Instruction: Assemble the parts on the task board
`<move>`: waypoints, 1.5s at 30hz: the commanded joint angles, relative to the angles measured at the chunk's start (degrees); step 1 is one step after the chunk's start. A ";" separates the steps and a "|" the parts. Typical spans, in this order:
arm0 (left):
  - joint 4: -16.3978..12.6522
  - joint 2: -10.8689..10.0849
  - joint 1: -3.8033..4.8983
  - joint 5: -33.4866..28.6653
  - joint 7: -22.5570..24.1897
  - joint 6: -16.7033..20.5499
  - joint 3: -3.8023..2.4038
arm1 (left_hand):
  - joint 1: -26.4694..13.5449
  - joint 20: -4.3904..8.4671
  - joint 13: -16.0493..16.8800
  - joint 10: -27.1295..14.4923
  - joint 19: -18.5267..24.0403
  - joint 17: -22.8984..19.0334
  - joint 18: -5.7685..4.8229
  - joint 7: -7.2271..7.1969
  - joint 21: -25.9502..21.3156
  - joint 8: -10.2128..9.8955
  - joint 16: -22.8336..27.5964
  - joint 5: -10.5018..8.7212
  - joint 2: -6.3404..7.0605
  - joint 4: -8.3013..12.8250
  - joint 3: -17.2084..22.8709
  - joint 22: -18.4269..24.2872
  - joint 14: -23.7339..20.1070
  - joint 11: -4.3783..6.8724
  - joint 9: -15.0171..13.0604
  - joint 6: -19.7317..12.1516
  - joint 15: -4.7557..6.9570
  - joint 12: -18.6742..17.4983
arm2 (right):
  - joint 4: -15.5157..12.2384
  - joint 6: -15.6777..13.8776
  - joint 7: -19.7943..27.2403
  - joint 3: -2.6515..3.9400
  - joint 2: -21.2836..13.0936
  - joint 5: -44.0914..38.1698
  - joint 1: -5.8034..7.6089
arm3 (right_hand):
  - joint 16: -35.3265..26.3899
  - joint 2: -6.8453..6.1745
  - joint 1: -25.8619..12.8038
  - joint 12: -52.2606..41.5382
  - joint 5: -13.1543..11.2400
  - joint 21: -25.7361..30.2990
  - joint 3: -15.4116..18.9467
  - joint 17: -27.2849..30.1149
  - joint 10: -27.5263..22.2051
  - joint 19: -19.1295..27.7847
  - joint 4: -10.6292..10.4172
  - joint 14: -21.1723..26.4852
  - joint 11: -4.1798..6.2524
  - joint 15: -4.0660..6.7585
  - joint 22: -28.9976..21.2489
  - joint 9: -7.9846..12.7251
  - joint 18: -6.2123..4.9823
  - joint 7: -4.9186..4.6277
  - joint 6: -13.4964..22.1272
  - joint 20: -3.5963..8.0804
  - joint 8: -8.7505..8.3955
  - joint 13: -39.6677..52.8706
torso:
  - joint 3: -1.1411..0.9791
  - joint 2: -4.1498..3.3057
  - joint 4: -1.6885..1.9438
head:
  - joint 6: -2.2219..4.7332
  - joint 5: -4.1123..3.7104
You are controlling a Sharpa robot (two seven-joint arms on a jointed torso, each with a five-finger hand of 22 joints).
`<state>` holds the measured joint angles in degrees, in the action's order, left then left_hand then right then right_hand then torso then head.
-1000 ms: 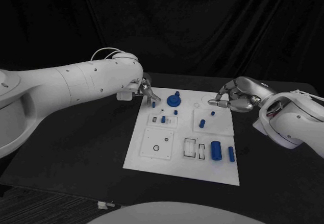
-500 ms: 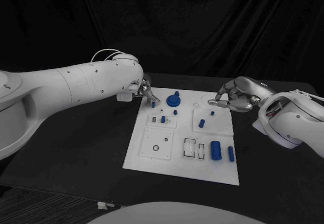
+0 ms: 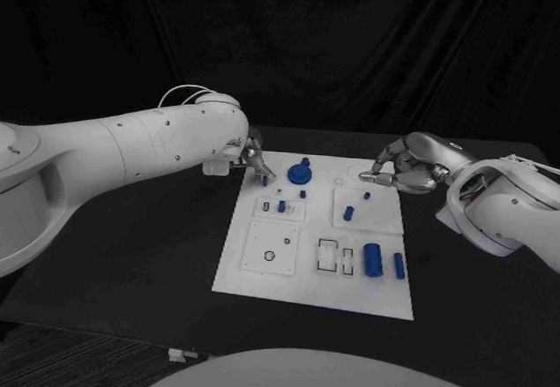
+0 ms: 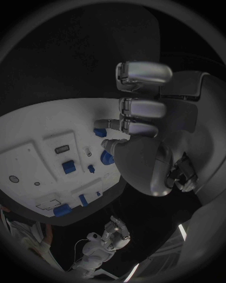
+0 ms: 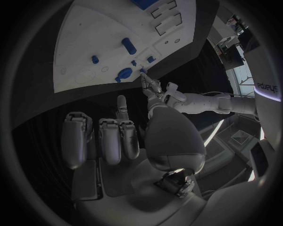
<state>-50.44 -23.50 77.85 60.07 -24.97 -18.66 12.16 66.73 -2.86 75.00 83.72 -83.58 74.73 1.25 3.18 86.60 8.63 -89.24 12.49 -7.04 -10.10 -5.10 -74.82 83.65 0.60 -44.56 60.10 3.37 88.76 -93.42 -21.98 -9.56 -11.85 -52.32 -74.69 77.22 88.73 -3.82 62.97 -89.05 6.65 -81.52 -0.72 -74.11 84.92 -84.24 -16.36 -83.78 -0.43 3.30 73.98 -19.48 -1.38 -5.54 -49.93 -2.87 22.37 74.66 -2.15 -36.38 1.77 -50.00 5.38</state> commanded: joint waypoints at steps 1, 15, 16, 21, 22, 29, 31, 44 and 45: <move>0.01 0.17 -0.12 0.01 1.22 -0.65 -0.05 | 0.79 -0.13 15.00 6.28 -3.18 15.27 0.09 0.04 -0.89 -0.74 -0.76 0.54 0.07 0.75 0.81 -12.28 6.35 0.11 0.66 0.44 0.12 1.24 | -0.06 0.15 -0.36 0.04 -0.02 -0.13 -0.12 | -0.72 0.62 1.16 -0.95 0.86 0.88 -1.42 -12.54 5.08 -1.54 -0.05 -5.47 -0.45 -0.33 12.61 -0.87 -1.14 0.31 0.73 -0.39 0.97 15.34 | 0.00 0.01 0.00 | 0.00 -0.04; 0.17 0.34 -0.16 0.01 1.34 -1.11 -0.05 | 1.20 -0.06 15.00 6.28 -3.21 15.27 0.09 -0.07 -0.88 -0.68 -0.76 0.53 0.28 1.48 1.58 -12.32 6.35 0.21 0.63 0.77 0.21 1.24 | 0.11 0.30 -0.48 0.04 0.13 -0.13 -0.14 | -0.76 0.68 1.31 -0.95 0.85 0.94 -1.27 -12.48 5.08 -1.53 -0.10 -5.47 -0.48 -0.34 12.60 -0.88 -1.15 0.28 0.79 -0.39 1.01 15.34 | 0.00 -0.01 -0.02 | 0.00 -0.14; 0.19 0.36 -0.16 0.01 1.33 -1.14 -0.05 | 1.16 -0.05 15.00 6.28 -3.18 15.27 0.10 -0.07 -0.93 -0.67 -0.76 0.43 0.31 1.50 1.60 -12.30 6.35 0.22 0.62 0.81 0.22 1.24 | 0.12 0.31 -0.47 0.04 0.14 -0.13 -0.14 | -0.76 0.68 1.31 -0.95 0.85 0.94 -1.27 -12.48 5.08 -1.53 -0.10 -5.47 -0.48 -0.34 12.60 -0.88 -1.15 0.28 0.79 -0.39 1.01 15.34 | -0.01 0.00 -0.02 | 0.00 -0.12; 0.26 0.44 -0.19 0.01 1.21 -1.36 -0.05 | 1.11 -0.04 15.00 6.28 -3.23 15.27 0.08 -0.09 -0.87 -0.64 -0.76 0.30 0.30 1.51 1.67 -12.34 6.35 0.23 0.61 0.89 0.22 1.24 | 0.15 0.34 -0.48 0.04 0.17 -0.13 -0.14 | -0.76 0.68 1.31 -0.95 0.85 0.94 -1.27 -12.48 5.08 -1.53 -0.10 -5.47 -0.48 -0.34 12.60 -0.88 -1.15 0.28 0.79 -0.39 1.01 15.34 | 0.01 0.00 0.01 | 0.00 -0.14; 0.26 0.45 -0.20 0.01 1.19 -1.40 -0.05 | 1.11 -0.03 15.00 6.28 -3.22 15.27 0.08 -0.13 -0.88 -0.58 -0.76 0.22 0.27 1.56 1.78 -12.34 6.35 0.25 0.58 1.03 0.24 1.24 | 0.16 0.35 -0.49 0.04 0.18 -0.13 -0.14 | -0.76 0.68 1.31 -0.95 0.85 0.94 -1.27 -12.48 5.08 -1.53 -0.10 -5.47 -0.48 -0.34 12.60 -0.88 -1.15 0.28 0.79 -0.39 1.01 15.34 | 0.01 -0.01 0.01 | 0.00 -0.14; 0.33 0.54 -0.25 0.01 1.15 -1.50 -0.05 | 1.54 0.20 15.00 6.28 -3.25 15.27 0.08 -0.55 -0.90 -0.05 -0.76 1.41 0.44 2.63 3.10 -12.38 6.35 0.60 -0.02 1.68 0.49 1.24 | 0.24 0.37 -0.48 0.04 0.23 -0.13 -0.15 | -0.76 0.68 1.31 -0.95 0.85 0.94 -1.27 -12.48 5.08 -1.53 -0.10 -5.47 -0.48 -0.34 12.60 -0.88 -1.15 0.28 0.79 -0.39 1.01 15.34 | 0.02 -0.02 0.03 | 0.00 -0.17; 0.36 0.57 -0.27 0.01 1.17 -1.53 -0.05 | 1.73 0.33 15.00 6.28 -3.26 15.27 0.09 -0.70 -0.92 0.18 -0.76 2.65 0.57 3.17 3.80 -12.40 6.35 0.72 -0.46 1.71 0.64 1.24 | 0.25 0.39 -0.47 0.04 0.24 -0.13 -0.15 | -0.76 0.68 1.31 -0.95 0.85 0.94 -1.27 -12.48 5.08 -1.53 -0.10 -5.47 -0.48 -0.34 12.60 -0.88 -1.15 0.28 0.79 -0.39 1.01 15.34 | 0.01 -0.02 0.03 | 0.00 -0.16; 0.65 0.74 -0.39 0.01 1.20 -1.43 -0.05 | 1.77 0.75 15.00 6.28 -3.27 15.27 0.10 -1.03 -1.07 0.60 -0.76 7.41 1.68 5.63 9.28 -12.47 6.35 1.14 -2.07 1.32 0.98 1.24 | 0.33 0.51 -0.45 0.04 0.31 -0.13 -0.16 | -0.80 0.71 1.35 -0.95 0.84 1.06 -1.22 -12.41 5.08 -1.49 -0.11 -5.45 -0.50 -0.35 12.56 -0.89 -1.18 0.27 0.78 -0.40 1.04 15.34 | 0.01 -0.02 0.02 | 0.00 -0.13; 0.67 0.75 -0.40 0.01 1.20 -1.39 -0.05 | 1.41 0.80 15.00 6.28 -3.27 15.27 0.10 -1.05 -1.09 0.66 -0.76 7.91 1.93 5.79 10.16 -12.48 6.35 1.14 -2.25 1.36 1.00 1.24 | 0.33 0.52 -0.45 0.04 0.31 -0.13 -0.16 | -0.80 0.71 1.35 -0.95 0.84 1.06 -1.22 -12.41 5.08 -1.49 -0.11 -5.45 -0.50 -0.35 12.56 -0.89 -1.18 0.27 0.78 -0.40 1.04 15.34 | 0.01 -0.02 0.02 | 0.00 -0.11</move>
<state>-49.82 -22.88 77.60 60.09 -24.57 -19.60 12.14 68.03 -2.44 74.99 83.45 -83.97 74.73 1.25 2.26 86.17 8.65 -89.24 19.36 -5.62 -4.81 2.73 -74.82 83.65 1.30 -45.30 61.01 3.39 88.76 -93.09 -21.72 -9.60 -11.85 -52.03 -74.69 77.19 88.73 -3.08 63.71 -89.05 6.65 -81.18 -0.72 -74.11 84.92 -84.24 -16.36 -83.78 -0.43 3.30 73.98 -19.48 -1.38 -5.54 -49.93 -2.87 22.42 74.66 -2.14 -36.39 1.79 -50.00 5.26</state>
